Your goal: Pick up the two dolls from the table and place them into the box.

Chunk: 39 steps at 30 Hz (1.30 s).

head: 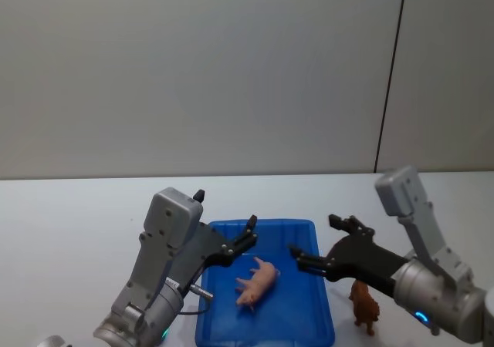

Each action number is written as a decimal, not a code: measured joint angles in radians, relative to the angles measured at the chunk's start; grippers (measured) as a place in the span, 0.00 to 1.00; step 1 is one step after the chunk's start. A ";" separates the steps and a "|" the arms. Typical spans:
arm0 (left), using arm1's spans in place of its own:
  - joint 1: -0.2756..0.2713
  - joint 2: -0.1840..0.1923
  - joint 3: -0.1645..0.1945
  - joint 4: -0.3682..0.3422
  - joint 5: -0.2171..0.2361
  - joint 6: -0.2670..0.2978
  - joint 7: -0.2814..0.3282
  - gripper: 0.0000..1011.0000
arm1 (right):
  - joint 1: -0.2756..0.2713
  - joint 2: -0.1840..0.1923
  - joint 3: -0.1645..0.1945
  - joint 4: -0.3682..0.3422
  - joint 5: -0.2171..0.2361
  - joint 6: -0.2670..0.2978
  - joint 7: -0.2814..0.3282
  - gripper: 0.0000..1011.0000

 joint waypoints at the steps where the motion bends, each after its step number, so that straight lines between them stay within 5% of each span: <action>1: 0.000 0.000 0.000 0.000 0.000 0.000 0.000 0.99 | -0.004 0.004 0.001 -0.003 0.000 -0.003 -0.005 0.99; 23: 0.000 0.000 0.000 0.000 0.000 0.000 0.000 0.99 | -0.188 0.132 0.049 -0.133 0.060 -0.025 -0.121 0.99; 35: 0.000 0.000 0.000 0.000 0.000 0.000 0.000 0.99 | -0.210 0.142 0.047 -0.111 0.065 0.007 -0.126 0.99; 39: 0.000 0.000 0.000 0.000 0.000 0.000 0.000 0.99 | -0.204 0.136 0.043 -0.092 0.064 0.019 -0.127 0.90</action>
